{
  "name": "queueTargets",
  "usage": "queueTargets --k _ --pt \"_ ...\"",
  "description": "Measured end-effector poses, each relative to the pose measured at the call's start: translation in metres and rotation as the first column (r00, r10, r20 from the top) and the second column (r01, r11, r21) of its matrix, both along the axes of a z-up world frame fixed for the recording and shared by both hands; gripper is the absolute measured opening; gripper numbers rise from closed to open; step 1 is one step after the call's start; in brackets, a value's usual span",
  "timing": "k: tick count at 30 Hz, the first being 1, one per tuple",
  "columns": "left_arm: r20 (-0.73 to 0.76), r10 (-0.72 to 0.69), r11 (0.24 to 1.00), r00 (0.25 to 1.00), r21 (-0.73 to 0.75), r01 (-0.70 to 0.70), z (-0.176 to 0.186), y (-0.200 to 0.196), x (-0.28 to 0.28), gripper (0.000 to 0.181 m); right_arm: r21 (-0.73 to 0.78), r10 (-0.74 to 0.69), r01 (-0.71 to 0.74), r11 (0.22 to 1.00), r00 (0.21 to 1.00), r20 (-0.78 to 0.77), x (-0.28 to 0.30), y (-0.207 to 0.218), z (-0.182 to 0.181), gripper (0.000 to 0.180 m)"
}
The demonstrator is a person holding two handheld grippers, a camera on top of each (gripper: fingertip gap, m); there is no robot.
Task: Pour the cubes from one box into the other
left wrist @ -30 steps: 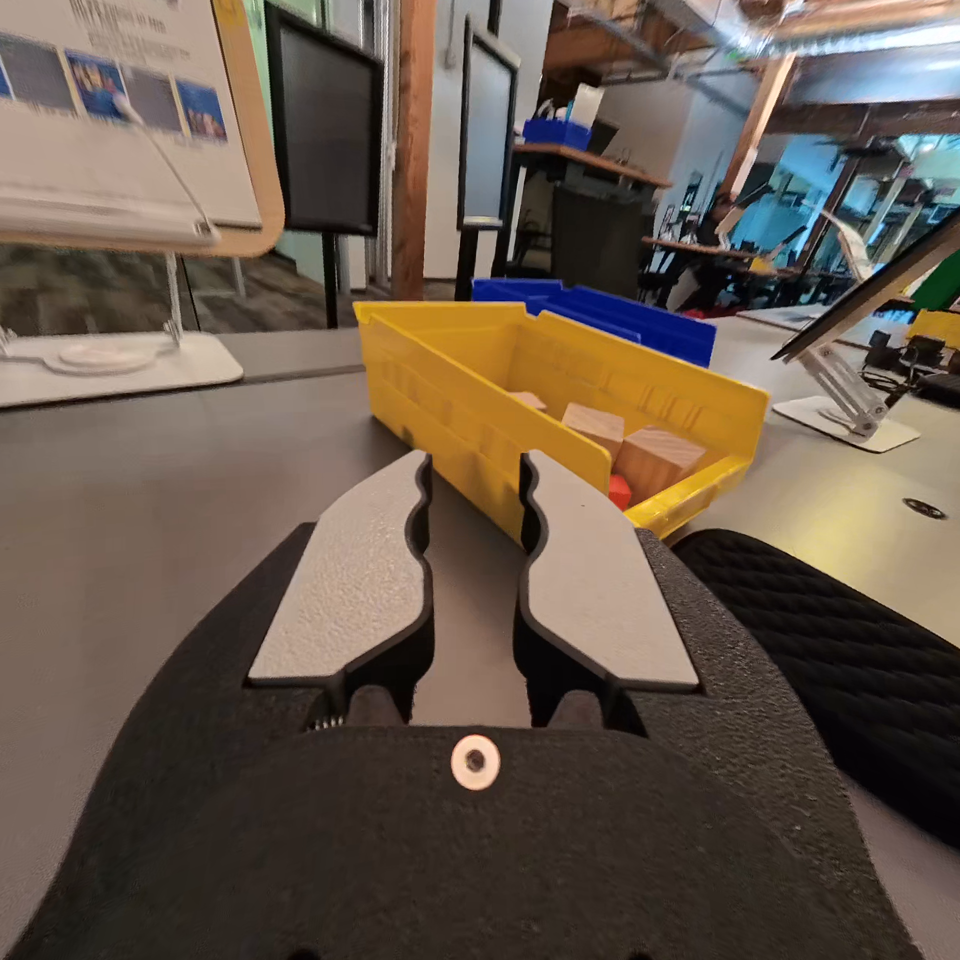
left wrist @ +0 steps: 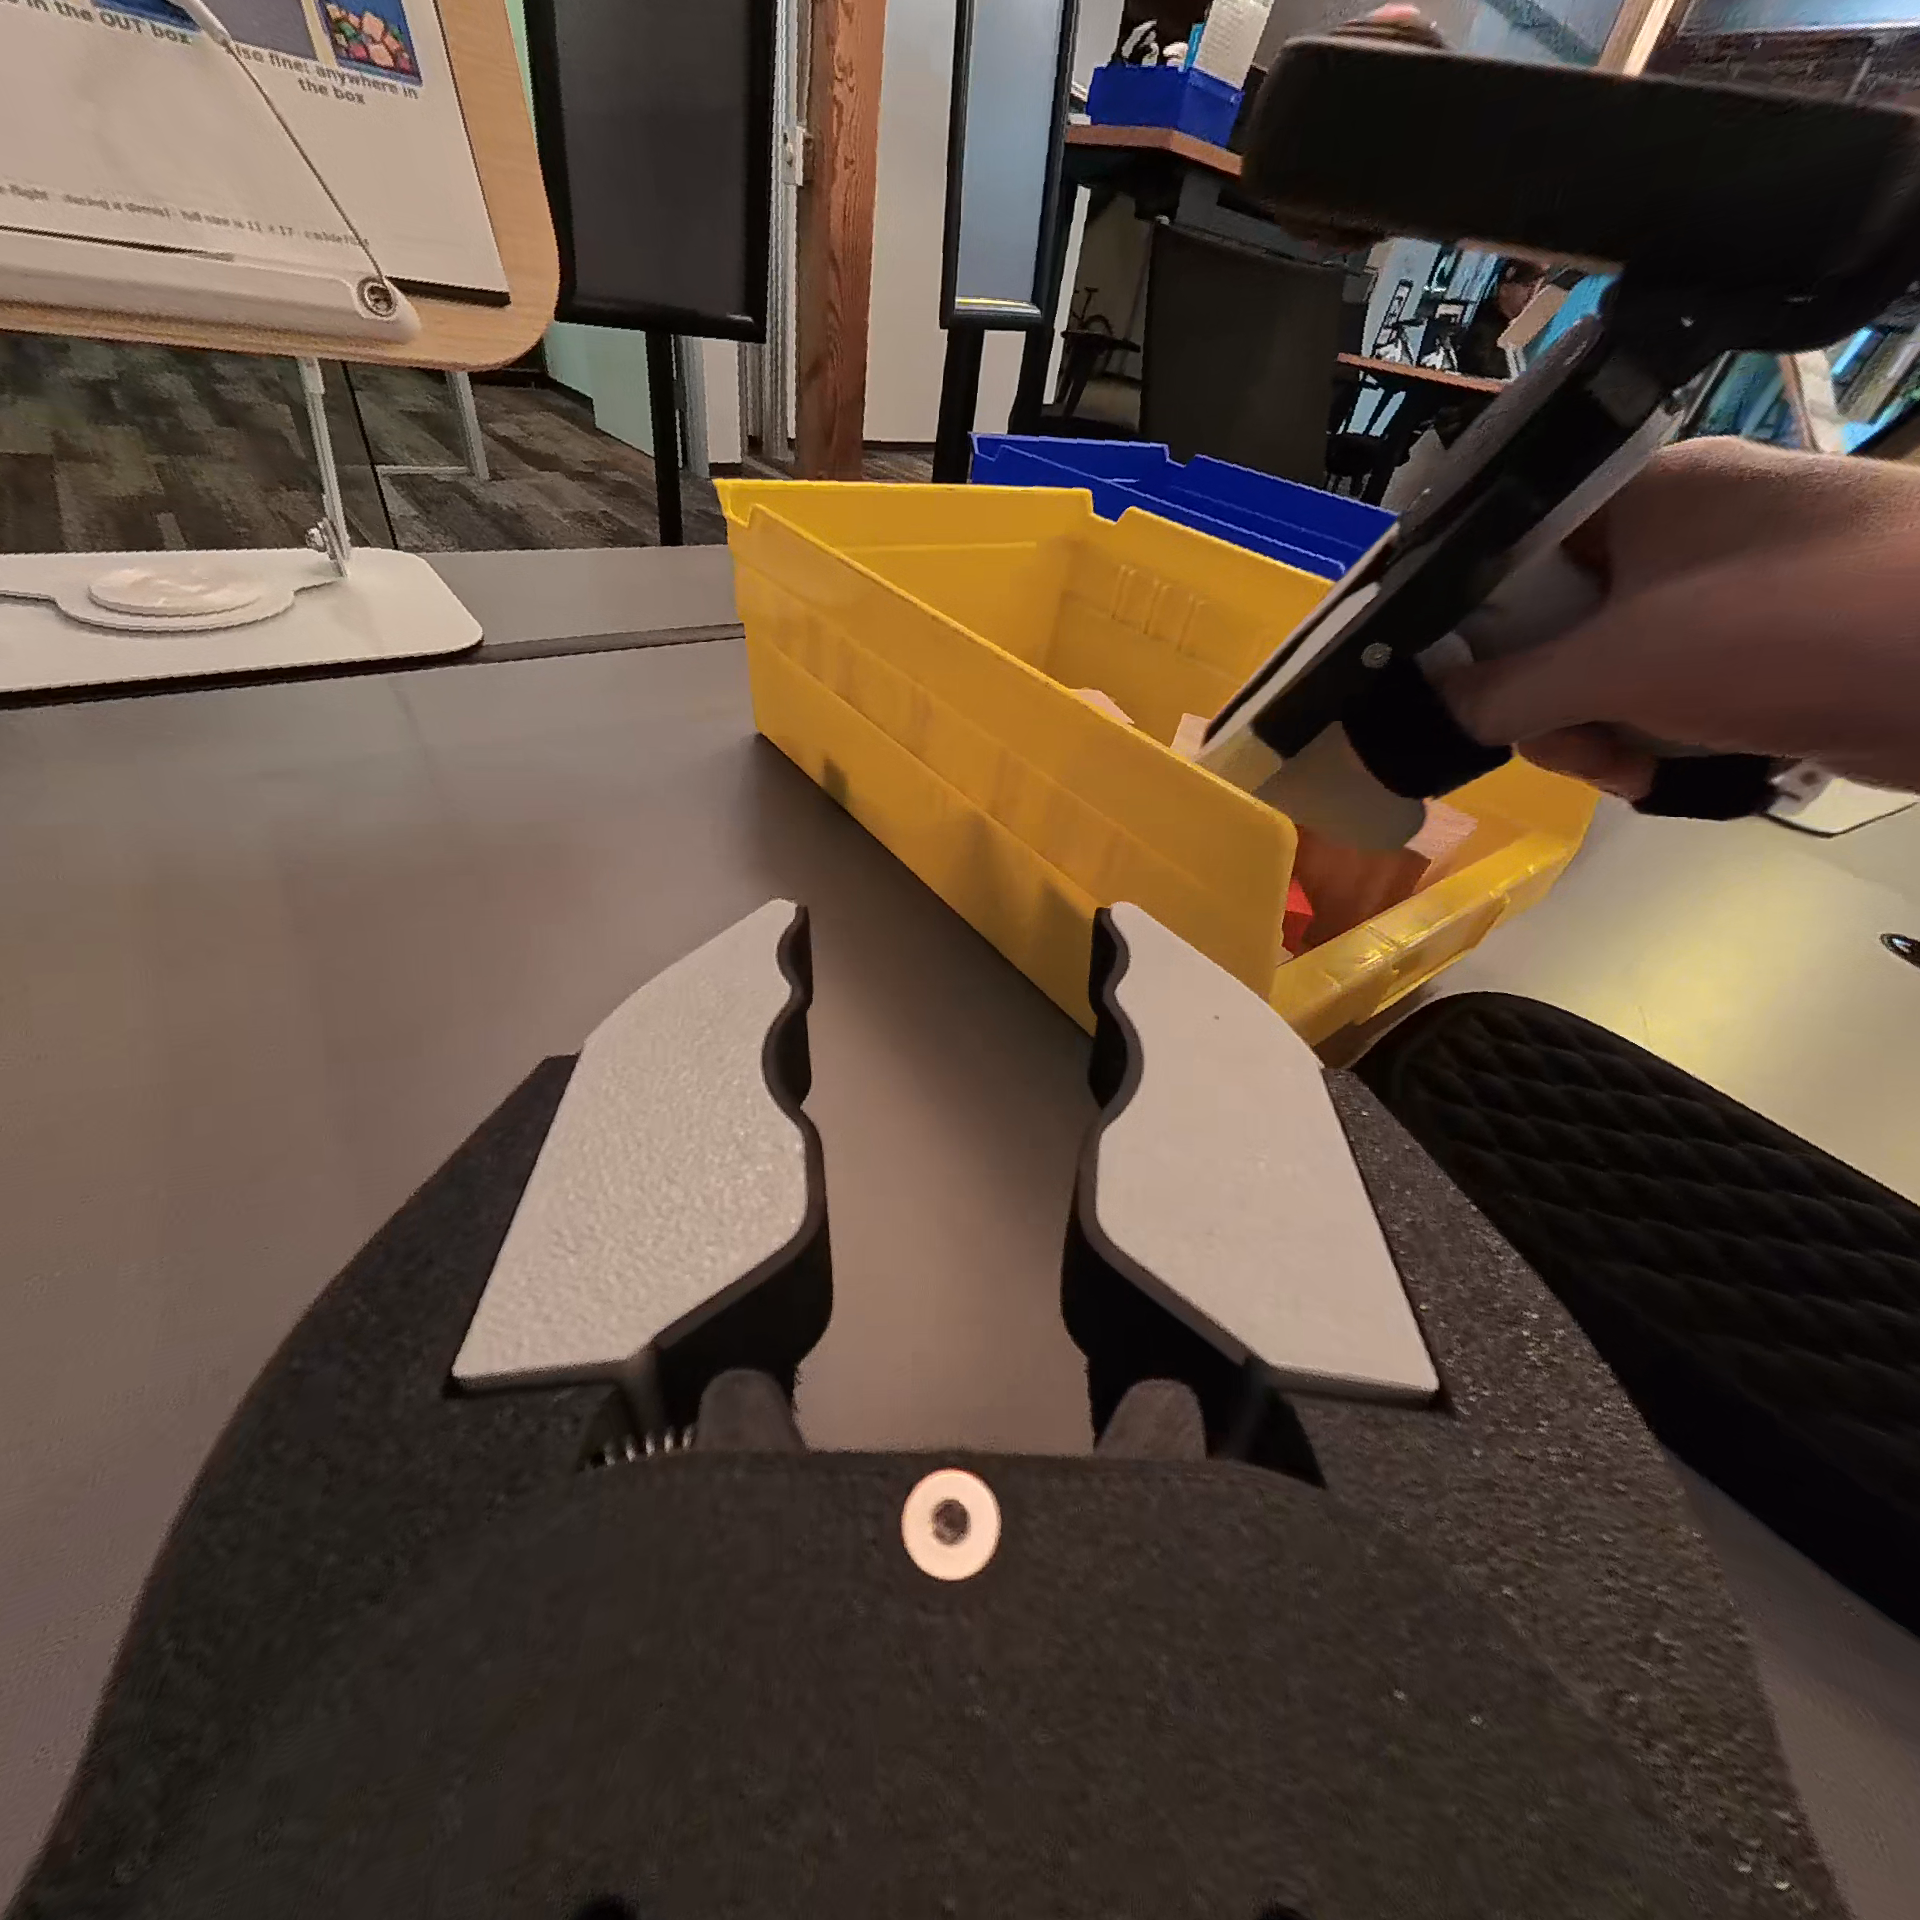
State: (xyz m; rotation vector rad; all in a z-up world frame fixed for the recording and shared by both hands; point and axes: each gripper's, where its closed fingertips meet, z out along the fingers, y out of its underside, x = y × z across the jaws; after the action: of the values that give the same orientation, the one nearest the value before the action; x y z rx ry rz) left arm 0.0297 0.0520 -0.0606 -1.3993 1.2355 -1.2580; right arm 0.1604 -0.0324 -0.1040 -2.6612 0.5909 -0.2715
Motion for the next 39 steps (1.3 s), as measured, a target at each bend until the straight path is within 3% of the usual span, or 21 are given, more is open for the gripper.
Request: queueTargets --k 12,15,19,20,22,26,32,34,37,39 --pt "-0.012 0.009 1.000 1.000 -0.007 -0.009 -0.002 0.004 0.000 0.051 0.021 0.061 -0.061 0.998 0.998 -0.016 0.008 0.017 -0.007 0.030" --pt "0.000 0.012 1.000 1.000 -0.010 -0.012 0.001 0.005 -0.001 0.052 0.151 0.095 -0.102 0.983 0.994 0.051 0.000 0.013 0.032 0.031" --pt "0.053 -0.005 0.998 0.999 -0.064 0.008 0.012 0.004 -0.004 0.060 0.411 -0.012 -0.136 0.902 0.941 0.339 0.014 -0.030 0.117 0.040" --pt "0.081 -0.007 0.997 0.997 -0.076 0.013 0.018 0.005 -0.005 0.061 0.463 -0.064 -0.134 0.876 0.920 0.386 0.023 -0.046 0.129 0.045" --pt "0.100 -0.016 0.995 0.995 -0.094 0.025 0.027 0.007 0.002 0.065 0.509 -0.150 -0.043 0.859 0.931 0.332 0.047 -0.074 0.126 0.048" --pt "-0.027 -0.080 0.986 0.996 -0.146 0.075 0.046 0.002 0.035 0.070 0.422 -0.188 0.137 0.896 0.979 0.083 0.079 -0.101 0.084 0.055" --pt "-0.298 -0.165 0.960 0.940 -0.268 0.083 0.042 -0.002 0.088 0.070 0.408 -0.211 0.167 0.898 0.975 0.064 0.091 -0.114 0.084 0.055" --pt "-0.433 -0.196 0.957 0.880 -0.279 0.077 0.024 -0.005 0.101 0.065 0.413 -0.218 0.159 0.897 0.971 0.099 0.094 -0.123 0.092 0.055" --pt "-0.658 -0.191 0.972 0.729 -0.230 0.046 -0.010 -0.003 0.111 0.067 0.455 -0.245 0.163 0.875 0.961 0.127 0.096 -0.140 0.105 0.055" --pt "-0.705 -0.239 0.957 0.668 -0.288 0.038 -0.015 -0.010 0.117 0.061 0.508 -0.261 0.167 0.845 0.958 0.119 0.094 -0.149 0.111 0.052"
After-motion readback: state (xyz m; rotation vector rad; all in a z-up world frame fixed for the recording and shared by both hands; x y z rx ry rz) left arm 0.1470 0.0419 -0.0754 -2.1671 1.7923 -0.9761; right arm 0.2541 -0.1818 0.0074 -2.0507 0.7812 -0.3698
